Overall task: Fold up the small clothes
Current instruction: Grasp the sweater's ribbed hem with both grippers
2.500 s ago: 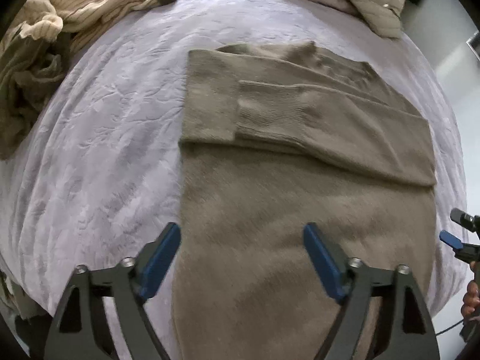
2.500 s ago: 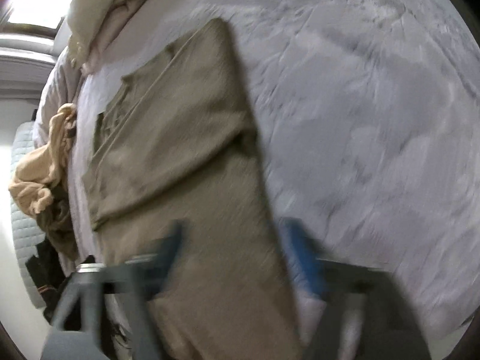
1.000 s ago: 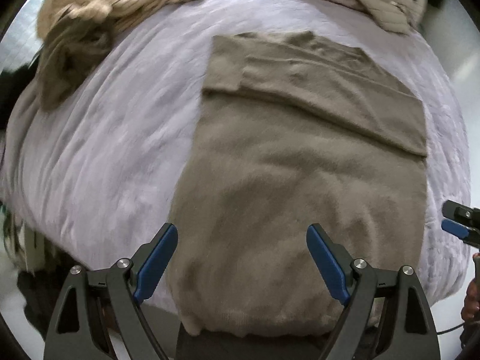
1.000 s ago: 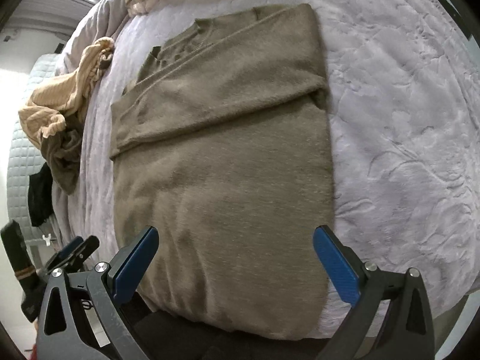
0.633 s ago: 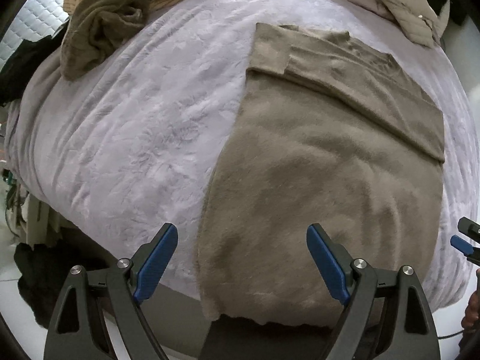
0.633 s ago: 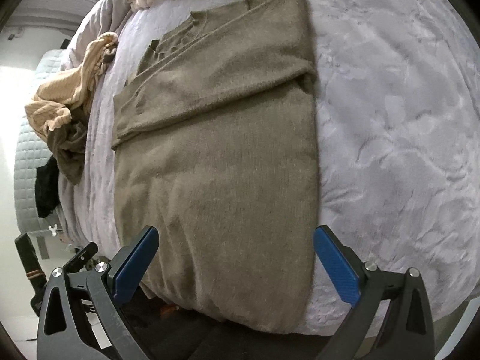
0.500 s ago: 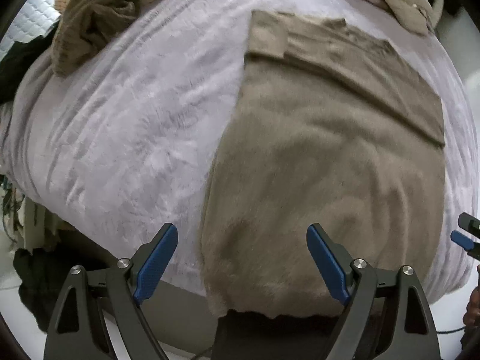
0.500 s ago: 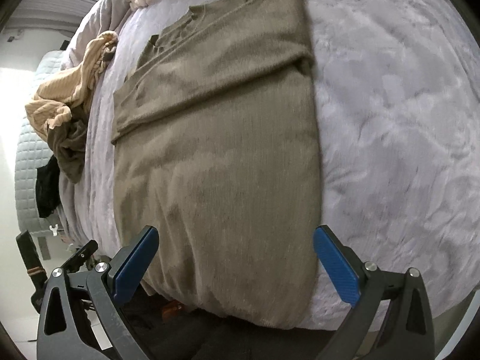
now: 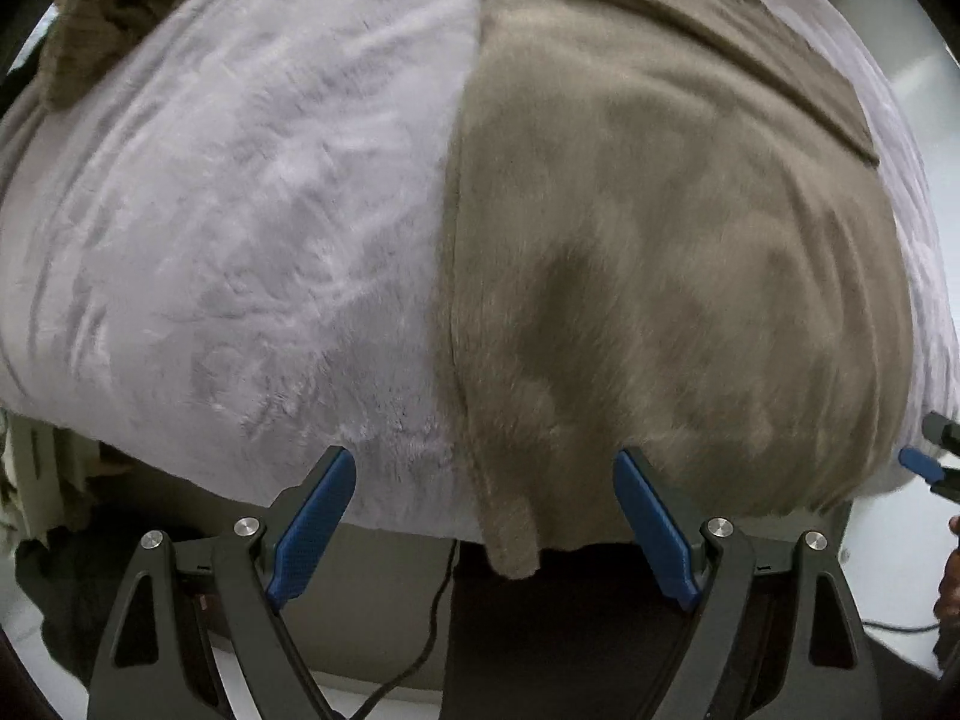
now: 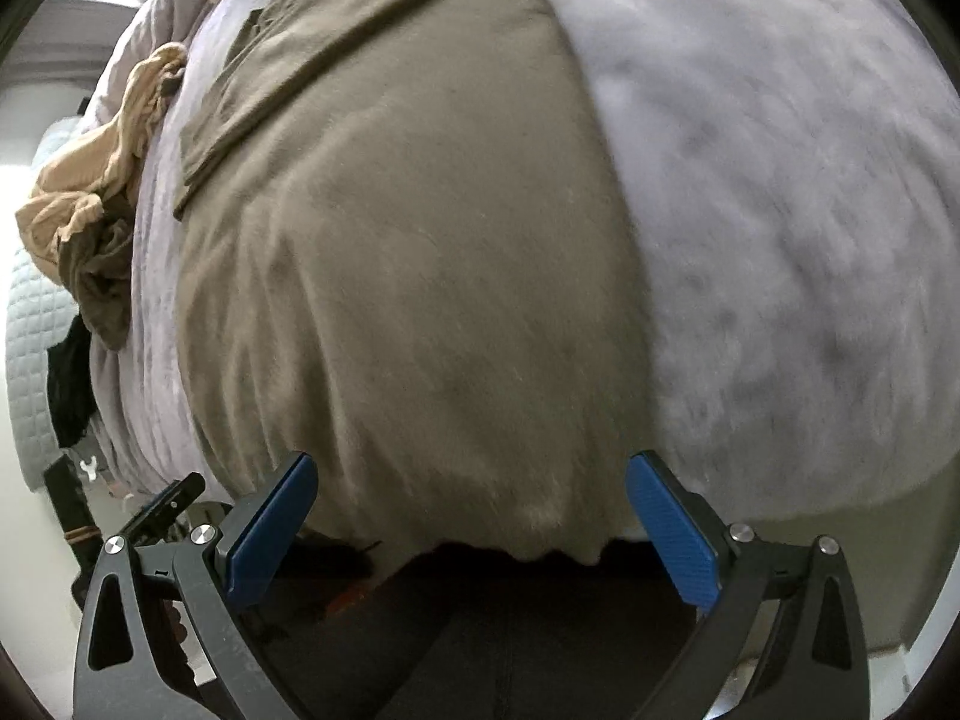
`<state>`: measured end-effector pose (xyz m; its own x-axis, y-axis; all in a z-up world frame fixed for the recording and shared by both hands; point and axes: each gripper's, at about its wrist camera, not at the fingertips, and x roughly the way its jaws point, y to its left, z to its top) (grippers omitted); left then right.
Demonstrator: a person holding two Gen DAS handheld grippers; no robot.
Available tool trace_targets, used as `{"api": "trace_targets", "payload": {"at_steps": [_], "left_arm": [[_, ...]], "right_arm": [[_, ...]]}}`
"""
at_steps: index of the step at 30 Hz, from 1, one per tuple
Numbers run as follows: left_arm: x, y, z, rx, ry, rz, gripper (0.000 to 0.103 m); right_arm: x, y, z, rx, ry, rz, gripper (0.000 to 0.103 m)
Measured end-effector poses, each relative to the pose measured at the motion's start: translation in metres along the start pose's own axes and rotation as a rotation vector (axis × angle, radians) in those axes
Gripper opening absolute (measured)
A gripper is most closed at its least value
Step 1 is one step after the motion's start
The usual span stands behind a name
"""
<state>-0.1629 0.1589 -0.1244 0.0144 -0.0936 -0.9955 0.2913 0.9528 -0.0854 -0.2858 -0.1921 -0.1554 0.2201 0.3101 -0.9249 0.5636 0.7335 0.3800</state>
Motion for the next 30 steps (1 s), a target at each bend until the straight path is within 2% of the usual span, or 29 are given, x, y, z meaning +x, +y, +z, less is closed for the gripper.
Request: {"api": "trace_targets", "payload": {"at_steps": [8,14,15,16,17,18,19,20,21,22,24,26,30], "left_arm": [[0.027,-0.012,-0.008,0.067,0.030,-0.170,0.088],[0.044,-0.018,-0.012,0.091,0.026,-0.165,0.088],[0.044,-0.020,-0.013,0.095,0.021,-0.162,0.085],[0.043,-0.021,-0.014,0.101,0.011,-0.158,0.077],[0.041,-0.022,-0.015,0.115,0.000,-0.155,0.055],[0.039,-0.026,-0.017,0.137,-0.004,-0.168,0.032],[0.034,-0.027,-0.018,0.147,-0.007,-0.193,0.021],[0.031,-0.027,-0.019,0.149,-0.006,-0.224,0.012],[0.026,-0.025,-0.019,0.140,-0.012,-0.246,0.012],[0.019,-0.023,-0.019,0.131,-0.026,-0.263,0.011],[0.002,-0.020,-0.016,0.105,-0.062,-0.311,0.011],[-0.016,-0.020,-0.010,0.086,-0.099,-0.352,0.011],[-0.048,-0.023,0.009,0.073,-0.181,-0.374,0.011]], "right_arm": [[0.011,-0.040,-0.032,0.056,-0.018,0.045,0.103],[0.039,-0.056,-0.045,0.057,0.007,0.061,0.102],[0.044,-0.057,-0.046,0.056,0.007,0.063,0.102],[0.050,-0.059,-0.047,0.060,0.007,0.071,0.101],[0.054,-0.060,-0.047,0.069,0.007,0.078,0.099],[0.057,-0.060,-0.048,0.081,0.006,0.085,0.090],[0.058,-0.061,-0.049,0.097,0.007,0.104,0.070],[0.057,-0.061,-0.050,0.107,0.008,0.130,0.057],[0.055,-0.059,-0.053,0.111,0.010,0.167,0.028],[0.052,-0.056,-0.056,0.109,0.005,0.189,0.012],[0.042,-0.049,-0.061,0.105,-0.019,0.234,0.011],[0.029,-0.044,-0.062,0.113,-0.043,0.326,0.010],[-0.002,-0.025,-0.046,0.091,-0.102,0.431,0.010]]}}
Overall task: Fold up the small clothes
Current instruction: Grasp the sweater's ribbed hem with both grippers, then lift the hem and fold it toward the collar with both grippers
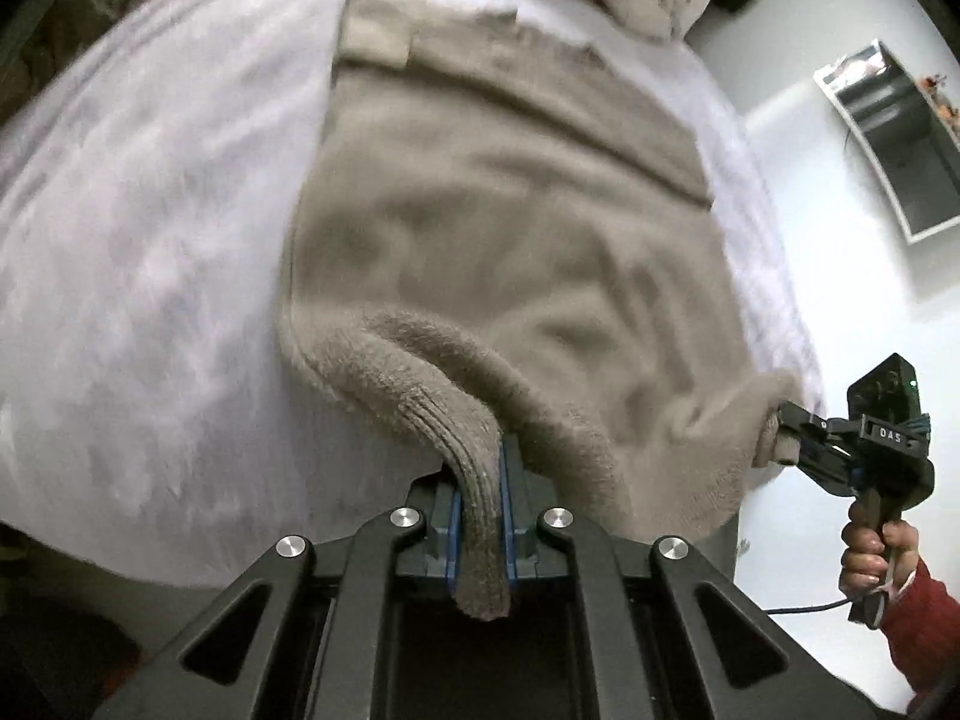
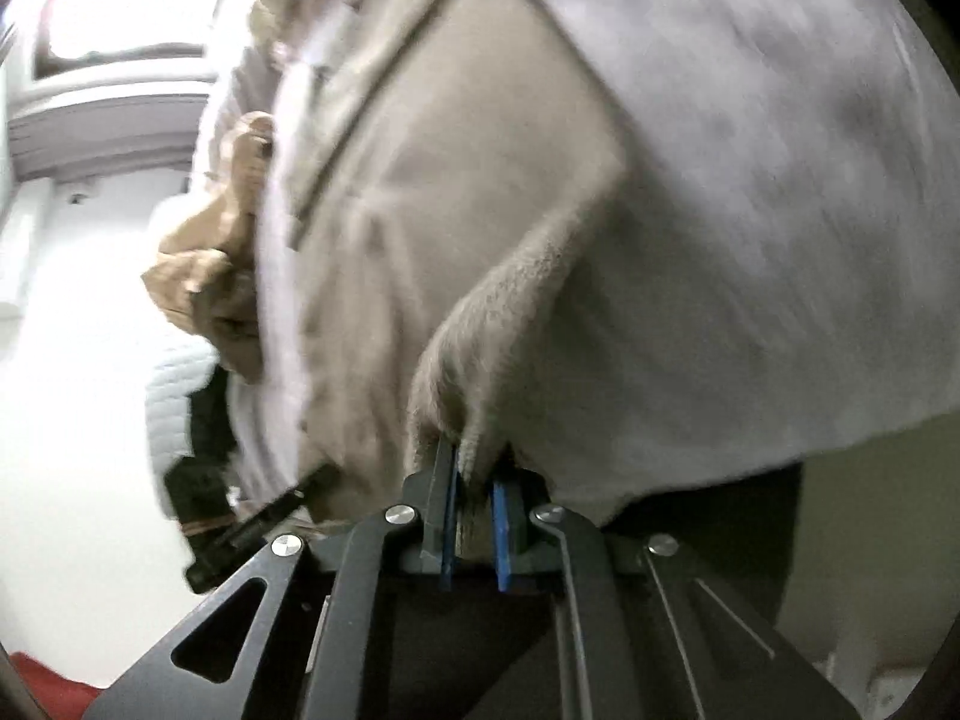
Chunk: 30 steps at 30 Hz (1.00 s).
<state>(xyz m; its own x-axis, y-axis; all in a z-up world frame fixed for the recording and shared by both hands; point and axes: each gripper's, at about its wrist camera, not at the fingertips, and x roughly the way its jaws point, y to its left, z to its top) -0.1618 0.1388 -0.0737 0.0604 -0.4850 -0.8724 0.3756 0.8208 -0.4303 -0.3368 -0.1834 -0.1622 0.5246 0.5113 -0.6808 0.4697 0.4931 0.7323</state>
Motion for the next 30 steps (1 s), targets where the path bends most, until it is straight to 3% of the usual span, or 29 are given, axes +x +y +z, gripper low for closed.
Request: {"api": "trace_targets", "payload": {"at_steps": [5,8,12,17,19,20,21,23,26,29,30], "left_arm": [[-0.024,-0.007,0.067,-0.023,-0.107,-0.010,0.011],[-0.023,-0.006,0.094,-0.021,-0.122,0.017,0.011],[0.003,-0.004,0.139,-0.012,-0.093,0.071,0.011],[0.033,-0.010,0.177,-0.006,-0.087,0.181,0.012],[0.048,-0.005,0.187,-0.031,-0.052,0.238,0.031],[0.050,-0.002,0.191,-0.045,-0.047,0.265,0.060],[0.047,0.001,0.193,-0.057,-0.066,0.296,0.077],[0.036,0.004,0.197,-0.056,-0.111,0.321,0.077],[0.024,0.010,0.204,-0.061,-0.115,0.322,0.077],[0.020,0.015,0.208,-0.036,-0.094,0.355,0.077],[0.020,0.014,0.207,-0.027,-0.082,0.357,0.077]], "right_arm": [[-0.011,0.042,0.043,-0.054,-0.035,0.090,0.009],[-0.013,0.070,0.080,-0.072,-0.057,0.131,0.008],[0.000,0.087,0.124,-0.095,-0.048,0.093,0.008],[0.022,0.080,0.183,-0.047,-0.031,0.049,0.008],[0.024,0.073,0.199,-0.021,-0.040,0.041,0.008],[0.025,0.068,0.207,-0.005,-0.042,0.028,0.008],[0.027,0.063,0.214,0.011,-0.041,0.012,0.008],[0.031,0.052,0.227,0.045,-0.025,-0.006,0.008],[0.035,0.044,0.237,0.074,0.007,-0.050,0.012],[0.029,0.049,0.245,0.033,0.002,-0.097,0.015],[0.026,0.053,0.247,0.000,0.001,-0.114,0.022]]}}
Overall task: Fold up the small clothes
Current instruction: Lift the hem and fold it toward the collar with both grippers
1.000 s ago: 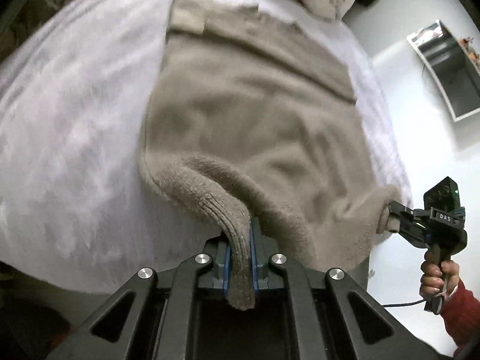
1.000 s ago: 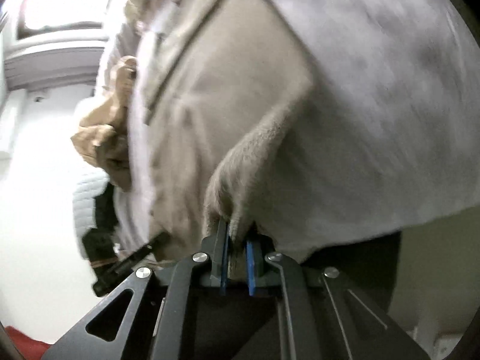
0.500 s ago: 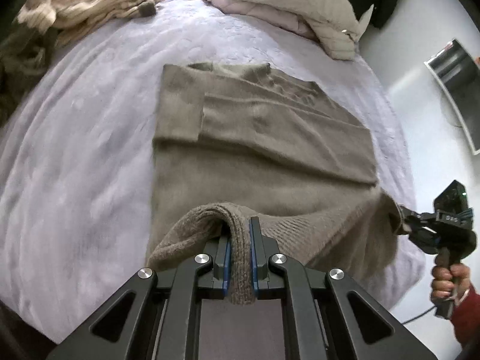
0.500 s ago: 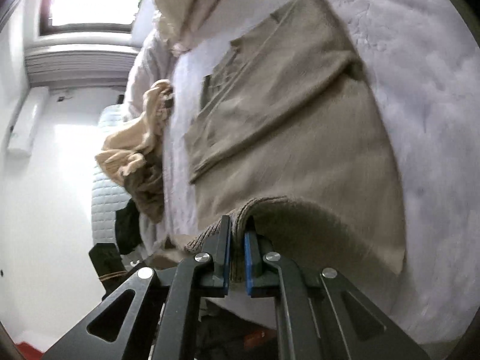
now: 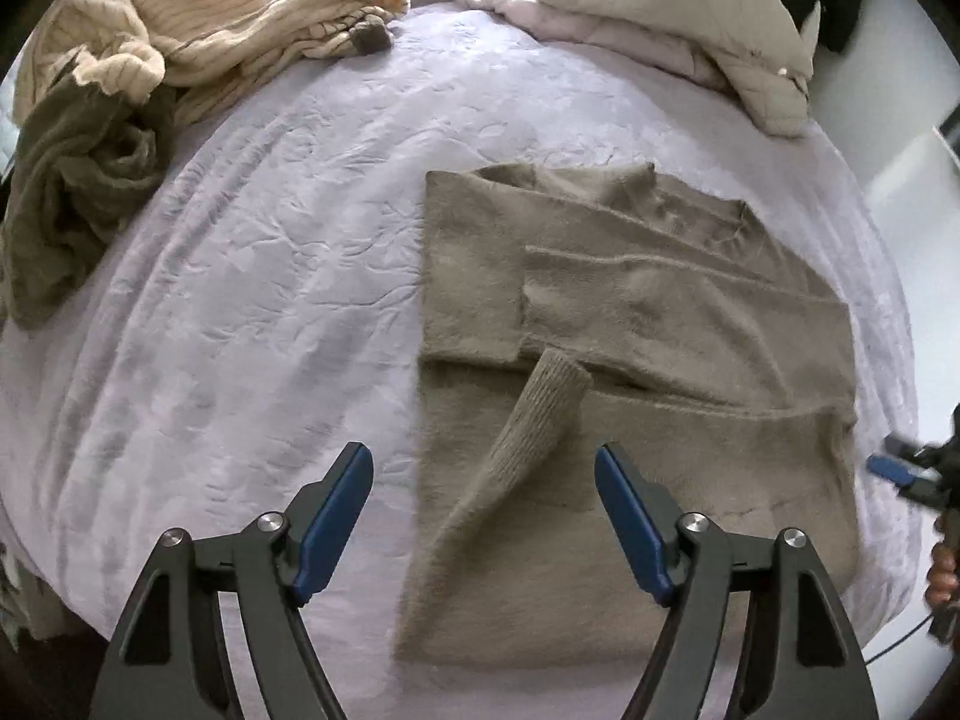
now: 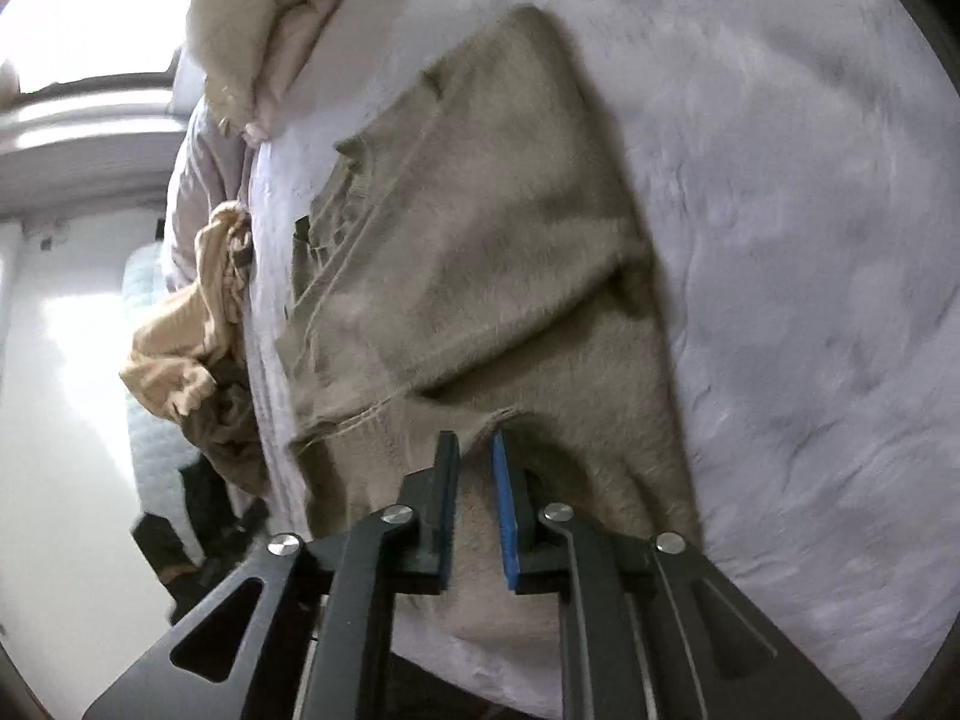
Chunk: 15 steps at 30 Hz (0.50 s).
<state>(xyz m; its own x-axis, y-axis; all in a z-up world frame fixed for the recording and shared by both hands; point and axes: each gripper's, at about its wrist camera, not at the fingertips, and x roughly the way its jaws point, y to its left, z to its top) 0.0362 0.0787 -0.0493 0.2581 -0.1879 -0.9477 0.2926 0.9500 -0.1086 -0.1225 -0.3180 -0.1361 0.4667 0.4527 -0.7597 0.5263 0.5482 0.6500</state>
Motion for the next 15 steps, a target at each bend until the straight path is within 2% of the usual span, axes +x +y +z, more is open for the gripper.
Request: {"api": "trace_targets", "payload": {"at_steps": [1,2,3,6,10,15], "left_arm": [[0.002,0.000,-0.001,0.012,0.018,-0.002,0.077],[0.008,-0.002,-0.003,0.030,0.047,-0.002,0.077],[0.012,-0.004,-0.004,0.041,0.066,-0.003,0.077],[0.030,-0.014,-0.006,0.084,0.107,-0.003,0.077],[0.055,-0.028,0.003,0.125,0.123,-0.020,0.077],[0.085,-0.034,0.009,0.159,0.153,-0.034,0.077]], "right_arm": [[-0.003,0.007,0.002,-0.046,0.000,-0.027,0.029],[-0.005,0.012,0.003,-0.090,0.001,-0.055,0.054],[-0.007,0.018,0.003,-0.145,0.001,-0.085,0.072],[-0.001,0.034,0.004,-0.305,0.035,-0.156,0.072],[0.021,0.039,0.014,-0.416,0.072,-0.253,0.072],[0.049,0.037,0.021,-0.448,0.118,-0.286,0.070]]}}
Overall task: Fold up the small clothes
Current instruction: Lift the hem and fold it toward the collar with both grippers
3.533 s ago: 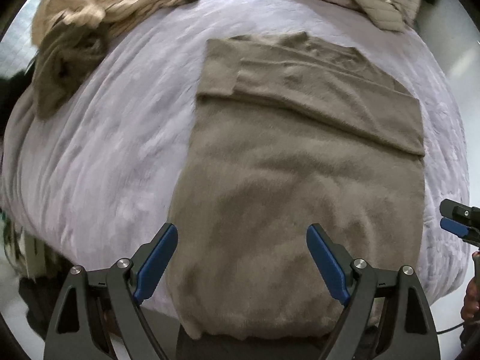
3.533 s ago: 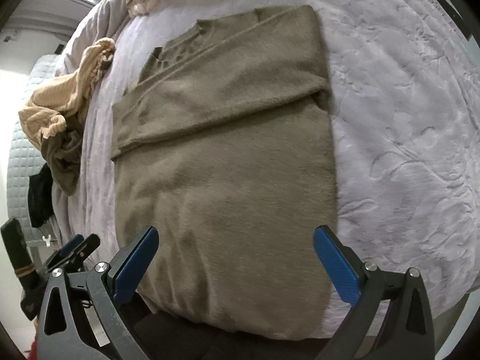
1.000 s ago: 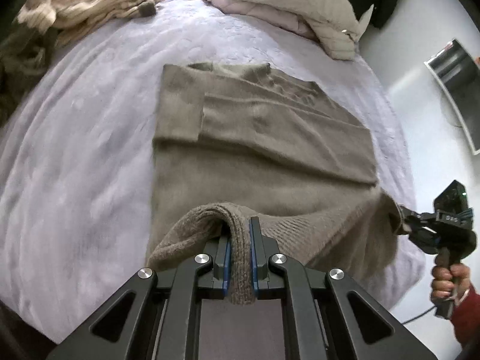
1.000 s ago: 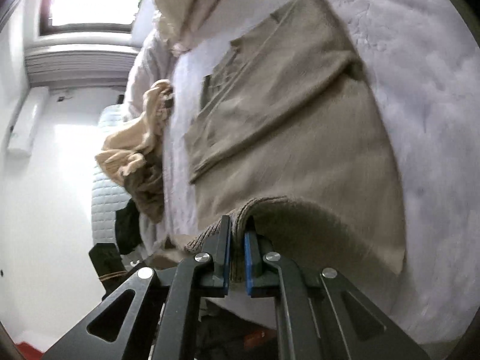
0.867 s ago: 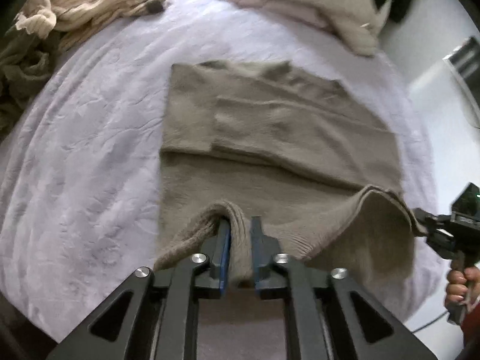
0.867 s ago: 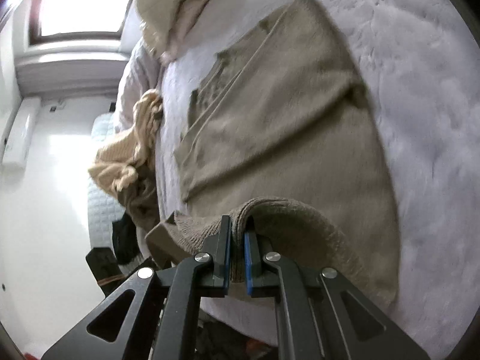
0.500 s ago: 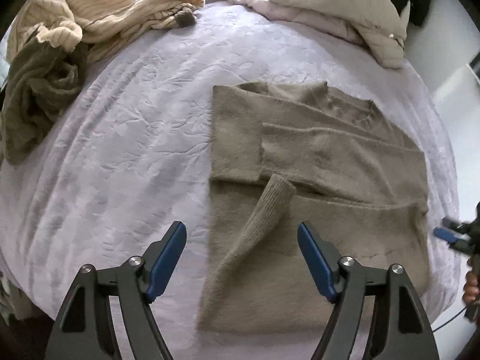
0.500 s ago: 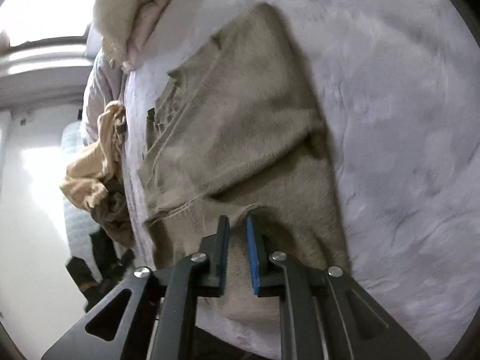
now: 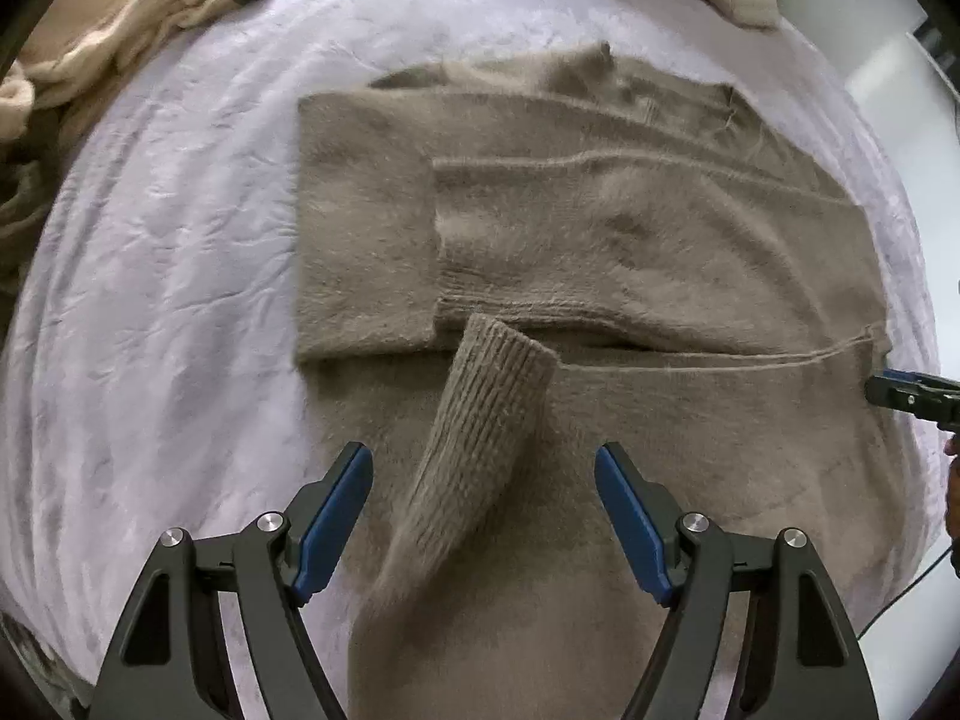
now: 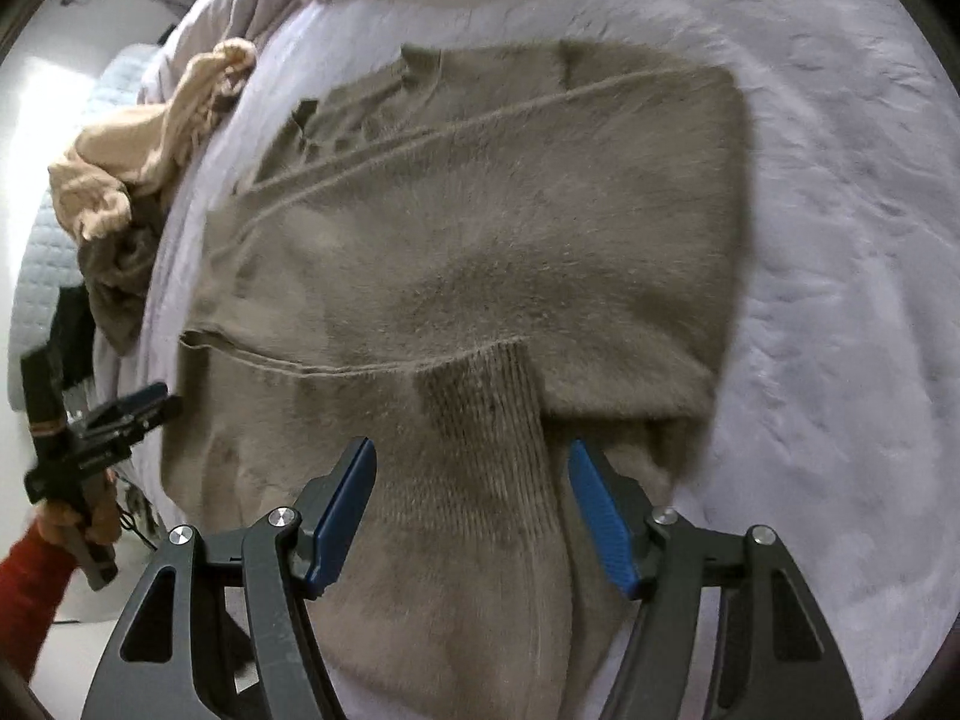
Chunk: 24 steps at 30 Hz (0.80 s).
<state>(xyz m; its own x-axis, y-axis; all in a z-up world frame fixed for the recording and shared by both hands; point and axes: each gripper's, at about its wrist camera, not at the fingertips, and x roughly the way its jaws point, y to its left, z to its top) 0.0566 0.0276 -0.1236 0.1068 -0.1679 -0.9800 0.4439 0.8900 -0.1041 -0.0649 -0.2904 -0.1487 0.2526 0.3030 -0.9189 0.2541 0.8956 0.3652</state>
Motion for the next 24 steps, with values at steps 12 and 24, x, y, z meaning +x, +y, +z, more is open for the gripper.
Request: {"api": "trace_targets", "payload": {"at_steps": [12,24], "left_arm": [[-0.066,0.009,-0.001,0.015,-0.148,-0.196,0.007],[-0.063,0.023,0.110,-0.020,-0.325,-0.150,0.007]], "right_arm": [[-0.028,0.045,-0.028,-0.078,-0.123,-0.210,0.006],[-0.093,0.083,0.057,-0.171,-0.348,-0.306,0.006]]}}
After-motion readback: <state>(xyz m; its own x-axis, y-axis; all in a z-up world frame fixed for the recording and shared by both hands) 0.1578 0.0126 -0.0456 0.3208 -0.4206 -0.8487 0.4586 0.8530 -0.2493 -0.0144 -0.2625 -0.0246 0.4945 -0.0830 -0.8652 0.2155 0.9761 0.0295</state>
